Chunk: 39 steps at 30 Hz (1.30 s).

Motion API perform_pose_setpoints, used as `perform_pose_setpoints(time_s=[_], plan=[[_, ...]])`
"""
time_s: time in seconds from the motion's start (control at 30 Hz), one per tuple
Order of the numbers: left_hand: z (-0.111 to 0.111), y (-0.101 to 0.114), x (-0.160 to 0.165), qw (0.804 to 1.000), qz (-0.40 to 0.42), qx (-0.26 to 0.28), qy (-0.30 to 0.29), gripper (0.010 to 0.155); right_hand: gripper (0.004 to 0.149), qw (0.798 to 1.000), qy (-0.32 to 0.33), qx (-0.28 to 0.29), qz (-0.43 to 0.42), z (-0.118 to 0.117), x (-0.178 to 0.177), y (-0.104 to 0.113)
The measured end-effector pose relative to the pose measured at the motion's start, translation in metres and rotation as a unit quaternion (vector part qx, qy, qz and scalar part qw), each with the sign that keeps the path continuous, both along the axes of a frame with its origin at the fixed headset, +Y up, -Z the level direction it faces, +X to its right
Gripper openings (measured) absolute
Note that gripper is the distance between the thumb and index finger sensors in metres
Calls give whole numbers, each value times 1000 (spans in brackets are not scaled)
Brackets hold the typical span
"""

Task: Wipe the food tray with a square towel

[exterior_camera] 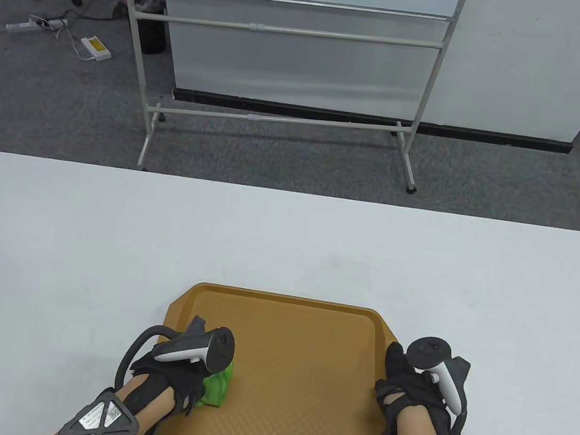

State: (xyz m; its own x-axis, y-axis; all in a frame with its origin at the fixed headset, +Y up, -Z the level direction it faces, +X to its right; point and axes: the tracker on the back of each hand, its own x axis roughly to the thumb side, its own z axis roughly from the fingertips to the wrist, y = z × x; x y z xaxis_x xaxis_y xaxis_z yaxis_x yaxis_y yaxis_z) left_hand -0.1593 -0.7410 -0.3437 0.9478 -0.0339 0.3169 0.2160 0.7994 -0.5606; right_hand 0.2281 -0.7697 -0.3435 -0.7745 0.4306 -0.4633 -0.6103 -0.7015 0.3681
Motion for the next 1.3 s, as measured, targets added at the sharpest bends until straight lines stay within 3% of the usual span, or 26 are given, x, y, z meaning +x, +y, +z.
perform_pose_setpoints(time_s=[0.23, 0.43, 0.57, 0.73, 0.87, 1.17, 1.3], plan=[[-32, -4, 32, 1000, 26, 3, 18, 68, 75, 1000, 1, 0, 4, 0, -1, 0], [-55, -9, 87, 996, 83, -4, 13, 67, 75, 1000, 1, 2, 10, -1, -2, 0], [-59, -12, 130, 995, 99, -4, -14, 67, 75, 1000, 1, 2, 7, -1, -2, 0], [-35, -16, 176, 992, 96, 20, -78, 67, 75, 1000, 4, 3, 19, -1, -4, 0], [-12, -16, 188, 987, 91, 31, -132, 67, 75, 1000, 3, 4, 18, -1, -4, 0], [22, -17, 165, 983, 107, 13, -152, 67, 75, 1000, 4, 5, 16, 0, -3, 0], [36, -16, 140, 983, 98, 3, -157, 69, 75, 1000, 5, 5, 12, 1, -3, 0]])
